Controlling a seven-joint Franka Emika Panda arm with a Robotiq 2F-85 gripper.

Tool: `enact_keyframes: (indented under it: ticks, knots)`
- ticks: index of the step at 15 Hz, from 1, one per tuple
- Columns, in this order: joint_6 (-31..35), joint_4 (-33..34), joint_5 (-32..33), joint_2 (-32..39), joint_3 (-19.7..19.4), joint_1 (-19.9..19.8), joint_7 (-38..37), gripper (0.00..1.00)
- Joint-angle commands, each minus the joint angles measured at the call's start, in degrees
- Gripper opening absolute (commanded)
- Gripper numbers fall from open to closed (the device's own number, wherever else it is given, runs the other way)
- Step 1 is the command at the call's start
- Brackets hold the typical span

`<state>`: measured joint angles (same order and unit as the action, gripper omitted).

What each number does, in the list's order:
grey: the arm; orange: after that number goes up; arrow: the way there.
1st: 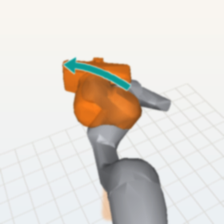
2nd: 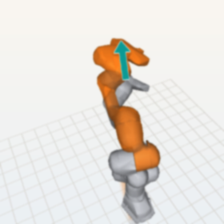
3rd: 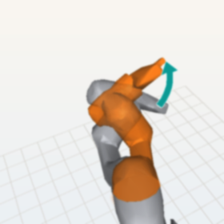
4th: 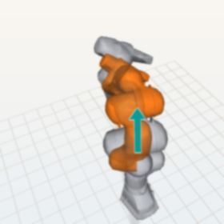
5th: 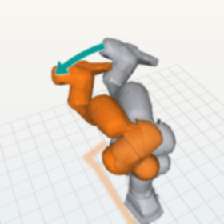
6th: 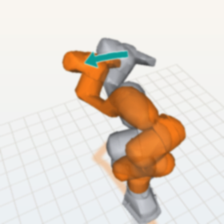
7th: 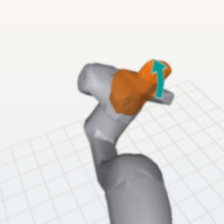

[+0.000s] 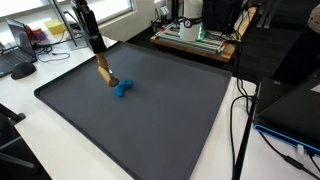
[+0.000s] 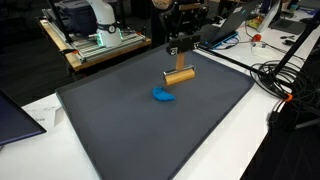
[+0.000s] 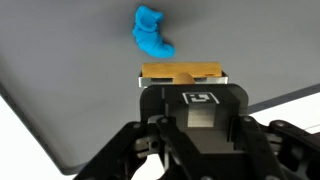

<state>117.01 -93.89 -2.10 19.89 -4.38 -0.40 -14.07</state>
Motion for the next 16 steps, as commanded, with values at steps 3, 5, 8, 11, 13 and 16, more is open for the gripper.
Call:
enact_keyframes:
  ticks: [3, 5, 8, 11, 13, 16]
  knots:
    - [-0.3, 0.4, 7.6, 1.0, -1.0, 3.5, -11.3, 0.22]
    - [-0.1, 0.3, 10.4, 1.3, -1.5, 4.9, -16.2, 0.22]
    - [-1.0, 0.1, 13.9, 1.8, -2.0, 6.9, -22.5, 0.22]
    - [0.5, -1.3, 13.0, 1.8, -1.3, 7.3, -26.8, 0.22]
    - [3.2, -3.3, 11.5, 1.3, -1.0, 7.1, -29.3, 0.22]
    - [9.5, -7.2, 9.9, 0.6, -1.2, 6.7, -35.6, 0.22]
